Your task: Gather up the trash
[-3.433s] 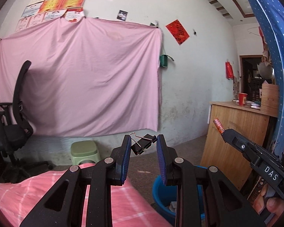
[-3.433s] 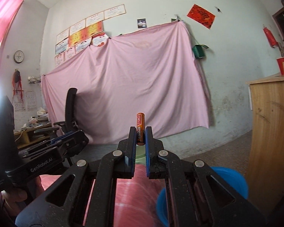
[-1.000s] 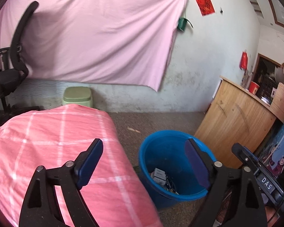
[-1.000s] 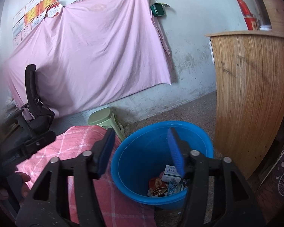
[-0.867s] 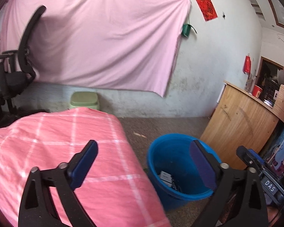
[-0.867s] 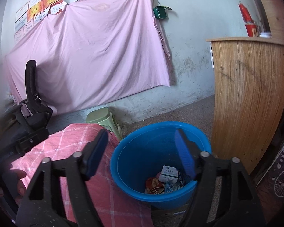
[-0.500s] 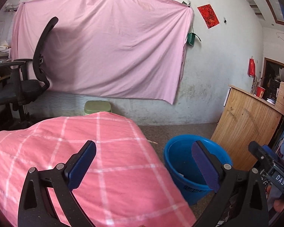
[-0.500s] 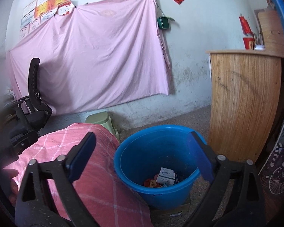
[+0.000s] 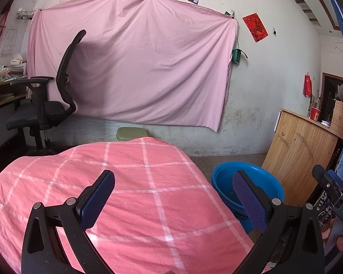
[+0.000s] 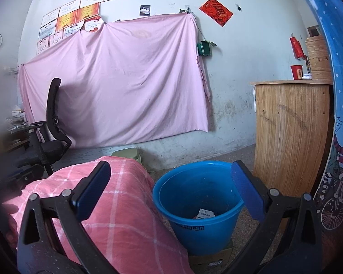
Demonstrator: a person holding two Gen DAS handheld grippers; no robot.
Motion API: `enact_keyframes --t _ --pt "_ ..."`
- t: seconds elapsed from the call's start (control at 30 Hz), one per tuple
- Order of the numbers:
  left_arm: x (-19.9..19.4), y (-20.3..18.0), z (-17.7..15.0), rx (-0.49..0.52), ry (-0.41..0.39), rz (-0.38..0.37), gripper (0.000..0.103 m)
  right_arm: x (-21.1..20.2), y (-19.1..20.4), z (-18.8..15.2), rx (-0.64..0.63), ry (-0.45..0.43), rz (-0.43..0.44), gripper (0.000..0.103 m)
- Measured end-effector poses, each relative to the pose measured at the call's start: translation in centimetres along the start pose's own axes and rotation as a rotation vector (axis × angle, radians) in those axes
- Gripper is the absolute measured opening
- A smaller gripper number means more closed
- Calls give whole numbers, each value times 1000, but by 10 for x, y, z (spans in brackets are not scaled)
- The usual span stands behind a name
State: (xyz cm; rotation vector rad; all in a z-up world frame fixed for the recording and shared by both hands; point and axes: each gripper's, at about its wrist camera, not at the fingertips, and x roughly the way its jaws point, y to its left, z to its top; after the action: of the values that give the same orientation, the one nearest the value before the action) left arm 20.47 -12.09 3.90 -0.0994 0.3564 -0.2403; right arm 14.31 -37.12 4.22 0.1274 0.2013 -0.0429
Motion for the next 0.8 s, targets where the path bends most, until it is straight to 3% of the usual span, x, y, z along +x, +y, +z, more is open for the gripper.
enact_keyframes --t 0.23,0.8 --pt "-34 11 -10 7 -27 22 101 -27 17 -5 -18 -21 7 103" --pt "-126 46 -59 32 -66 65 101 -105 77 -40 -32 21 13 103"
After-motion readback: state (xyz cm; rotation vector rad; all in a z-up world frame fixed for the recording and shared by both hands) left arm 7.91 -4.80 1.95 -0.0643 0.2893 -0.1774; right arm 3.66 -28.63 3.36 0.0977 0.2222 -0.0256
